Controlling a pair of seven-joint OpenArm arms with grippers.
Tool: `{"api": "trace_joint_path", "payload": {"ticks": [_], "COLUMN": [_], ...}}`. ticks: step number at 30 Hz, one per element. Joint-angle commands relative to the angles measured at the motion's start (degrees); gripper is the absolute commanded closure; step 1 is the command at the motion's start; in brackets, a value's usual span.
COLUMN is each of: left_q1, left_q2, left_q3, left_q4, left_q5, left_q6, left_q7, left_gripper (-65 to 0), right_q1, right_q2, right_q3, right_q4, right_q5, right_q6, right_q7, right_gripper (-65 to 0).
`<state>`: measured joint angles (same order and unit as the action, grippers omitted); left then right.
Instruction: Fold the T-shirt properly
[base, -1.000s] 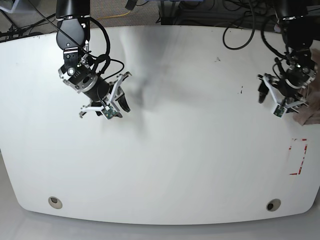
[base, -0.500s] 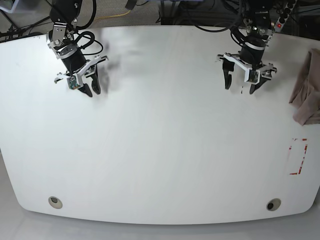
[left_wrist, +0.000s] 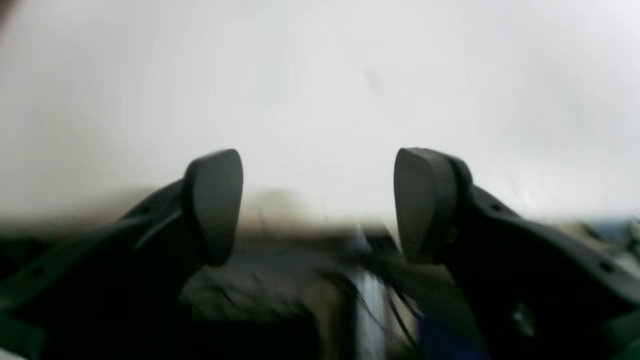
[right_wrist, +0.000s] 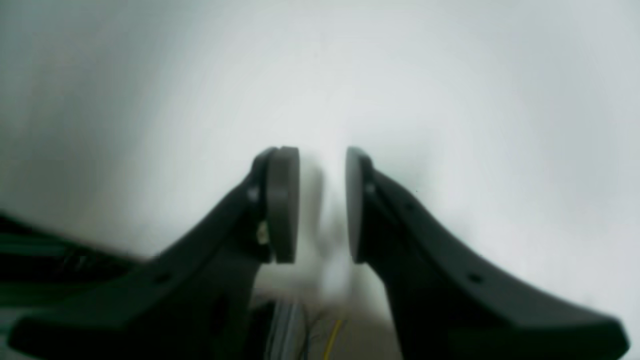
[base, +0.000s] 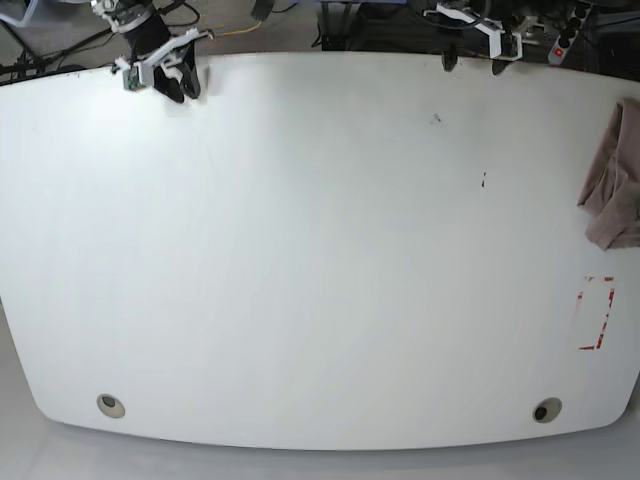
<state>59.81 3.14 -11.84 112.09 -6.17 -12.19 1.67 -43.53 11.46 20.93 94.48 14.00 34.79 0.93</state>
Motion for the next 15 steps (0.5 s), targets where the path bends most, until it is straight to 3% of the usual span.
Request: {"api": "trace_joint_path", "payload": {"ticks": [1,5,9,15], "left_q1": [3.4,7.8,10.7,10.0], "left_q2": [-0.2,-0.8,-2.9,-5.3], "left_q3": [-0.8,-2.7,-2.6,-1.0], "left_q4": [1.0,0.5,-3.1,-13.2], "left_q5": [-3.2,-5.8,-6.5,-6.7], "left_q6": [-0.2,-0.4,-0.4,-0.4], "left_q7": [-1.7,-1.7,-1.7,-1.7], "left_gripper": [-43.3,-43.3,-43.2,-39.4], "right_q1": [-4.3,-10.2,-16.2,-20.9], "right_q2": [0.7,0.7,0.8,0.6], "right_q3": [0.5,0.2,0.0,-0.4], "right_q4": [1.5,1.4,0.3,-1.6], "right_q5": [2.6,2.8,2.7,2.4], "right_q6": [0.2,0.2,0.2,0.2], "right_q7": [1.3,1.6,5.4,7.3], "right_gripper": [-14.6,-14.6,-14.6,-14.6]}}
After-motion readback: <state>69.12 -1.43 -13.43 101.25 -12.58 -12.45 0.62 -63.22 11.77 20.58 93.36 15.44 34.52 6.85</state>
